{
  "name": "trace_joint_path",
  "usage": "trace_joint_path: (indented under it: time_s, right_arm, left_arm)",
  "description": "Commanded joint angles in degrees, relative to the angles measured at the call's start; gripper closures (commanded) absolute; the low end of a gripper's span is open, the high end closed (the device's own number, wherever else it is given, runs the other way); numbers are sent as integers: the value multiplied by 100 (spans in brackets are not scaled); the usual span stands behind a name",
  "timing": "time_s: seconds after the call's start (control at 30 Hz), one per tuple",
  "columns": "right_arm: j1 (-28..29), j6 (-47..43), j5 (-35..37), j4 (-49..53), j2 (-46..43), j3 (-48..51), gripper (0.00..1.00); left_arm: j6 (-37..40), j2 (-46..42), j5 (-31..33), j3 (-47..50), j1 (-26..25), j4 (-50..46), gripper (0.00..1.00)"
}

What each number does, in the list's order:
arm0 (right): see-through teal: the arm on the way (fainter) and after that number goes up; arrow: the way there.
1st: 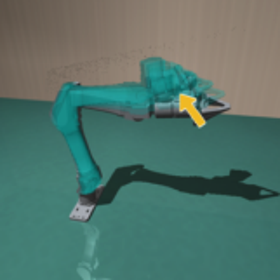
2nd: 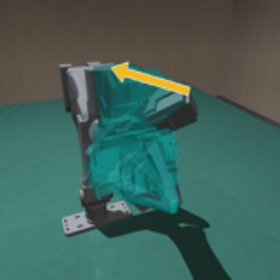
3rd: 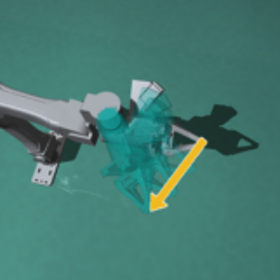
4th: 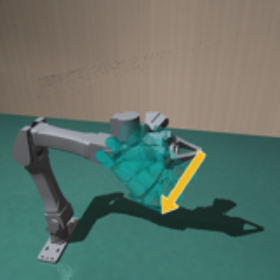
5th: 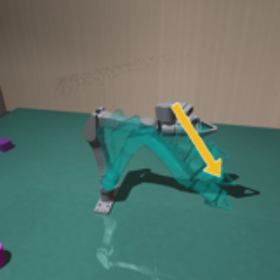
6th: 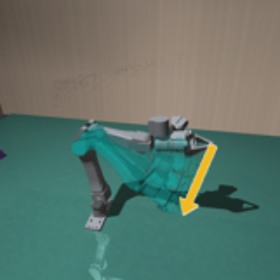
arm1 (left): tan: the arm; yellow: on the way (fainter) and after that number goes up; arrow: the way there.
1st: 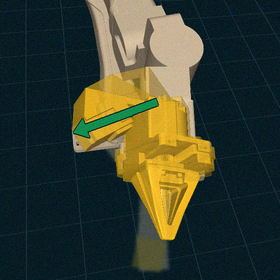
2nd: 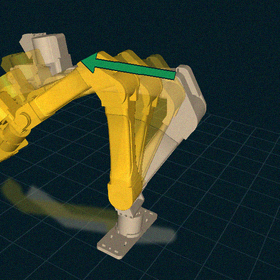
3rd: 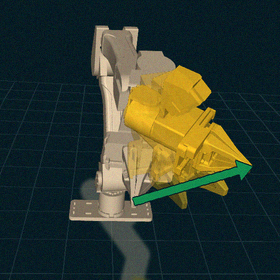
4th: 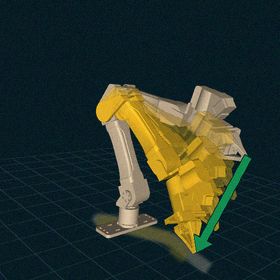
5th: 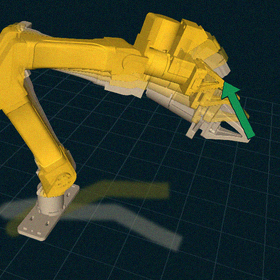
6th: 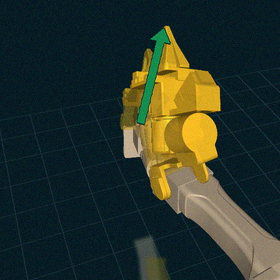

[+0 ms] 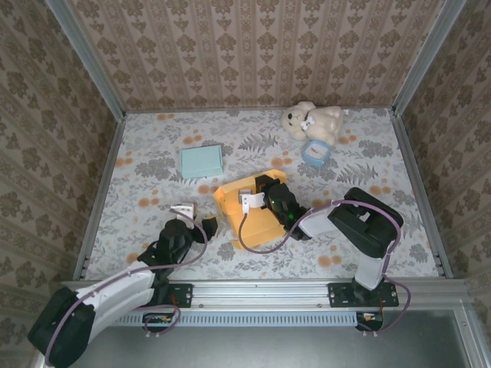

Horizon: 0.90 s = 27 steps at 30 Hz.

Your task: Fold the paper box

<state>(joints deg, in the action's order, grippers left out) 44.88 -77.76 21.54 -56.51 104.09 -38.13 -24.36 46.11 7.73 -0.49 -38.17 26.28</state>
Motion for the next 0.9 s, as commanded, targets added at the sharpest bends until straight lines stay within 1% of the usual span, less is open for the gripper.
trace_joint_path:
  time_s: [0.0,0.13,0.23,0.3,0.4,0.73,0.87]
  right_arm:
    - [-17,250,-217,861,62,148,100]
    - [-22,265,-222,857,34,157,100]
    - [-15,277,-232,861,30,165,100]
    - [-18,287,-232,853,35,165,100]
    - [-18,287,-246,843,58,165,100]
    - [-22,299,-242,852,41,174,100]
    - [-21,300,-250,869,32,174,100]
  left_arm:
    - [360,489,-389,-27,56,1108,26]
    - [470,1261,-383,-207,82,1548,26]
    - [511,1600,-415,-280,121,1844,26]
    - [552,1688,-474,-301,138,1959,26]
    - [608,1700,-374,-376,161,1877,26]
    - [660,1913,-386,-458,249,1934,27]
    - [711,2138,-527,-572,258,2059,27]
